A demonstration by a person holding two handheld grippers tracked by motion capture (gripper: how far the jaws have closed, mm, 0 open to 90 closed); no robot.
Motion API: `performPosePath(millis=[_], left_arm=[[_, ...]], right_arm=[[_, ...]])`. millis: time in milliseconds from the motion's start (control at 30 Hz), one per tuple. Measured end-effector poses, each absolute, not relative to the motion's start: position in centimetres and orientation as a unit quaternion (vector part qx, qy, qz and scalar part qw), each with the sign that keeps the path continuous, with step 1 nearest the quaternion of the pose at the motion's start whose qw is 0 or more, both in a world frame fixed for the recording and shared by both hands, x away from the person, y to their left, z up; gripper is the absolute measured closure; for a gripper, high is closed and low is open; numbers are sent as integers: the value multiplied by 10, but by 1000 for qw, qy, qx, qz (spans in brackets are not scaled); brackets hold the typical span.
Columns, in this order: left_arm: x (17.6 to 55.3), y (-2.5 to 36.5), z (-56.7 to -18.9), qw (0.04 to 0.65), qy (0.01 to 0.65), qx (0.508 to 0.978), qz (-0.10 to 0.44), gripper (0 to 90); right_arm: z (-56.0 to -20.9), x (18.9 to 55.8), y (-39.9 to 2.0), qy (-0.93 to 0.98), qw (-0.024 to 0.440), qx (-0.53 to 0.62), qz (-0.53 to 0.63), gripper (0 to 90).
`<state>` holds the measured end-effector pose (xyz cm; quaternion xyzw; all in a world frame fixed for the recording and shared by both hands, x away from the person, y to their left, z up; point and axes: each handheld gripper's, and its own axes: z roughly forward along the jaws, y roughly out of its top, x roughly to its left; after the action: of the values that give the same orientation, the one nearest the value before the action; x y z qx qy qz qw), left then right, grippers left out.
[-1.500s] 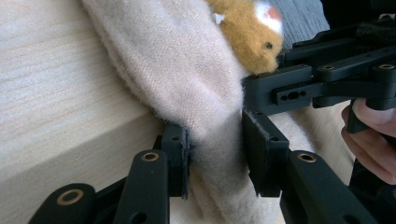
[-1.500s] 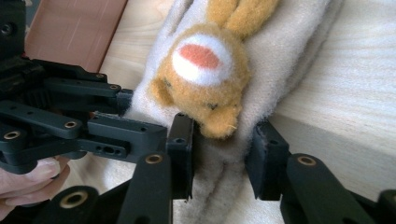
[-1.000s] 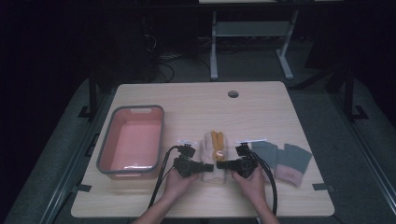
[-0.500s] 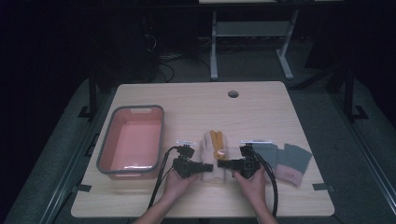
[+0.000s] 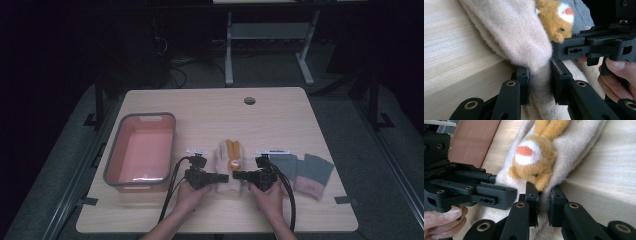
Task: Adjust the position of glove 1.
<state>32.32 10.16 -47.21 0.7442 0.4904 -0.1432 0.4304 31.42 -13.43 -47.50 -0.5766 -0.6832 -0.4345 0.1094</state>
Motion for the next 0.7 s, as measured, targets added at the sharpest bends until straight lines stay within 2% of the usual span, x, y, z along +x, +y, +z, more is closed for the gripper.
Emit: performPosePath(millis=[700], left_arm=[[320,107,-449,448,470,749,-135,718]], right_arm=[[-453,309,-138,-681,109,-555,-464,823]])
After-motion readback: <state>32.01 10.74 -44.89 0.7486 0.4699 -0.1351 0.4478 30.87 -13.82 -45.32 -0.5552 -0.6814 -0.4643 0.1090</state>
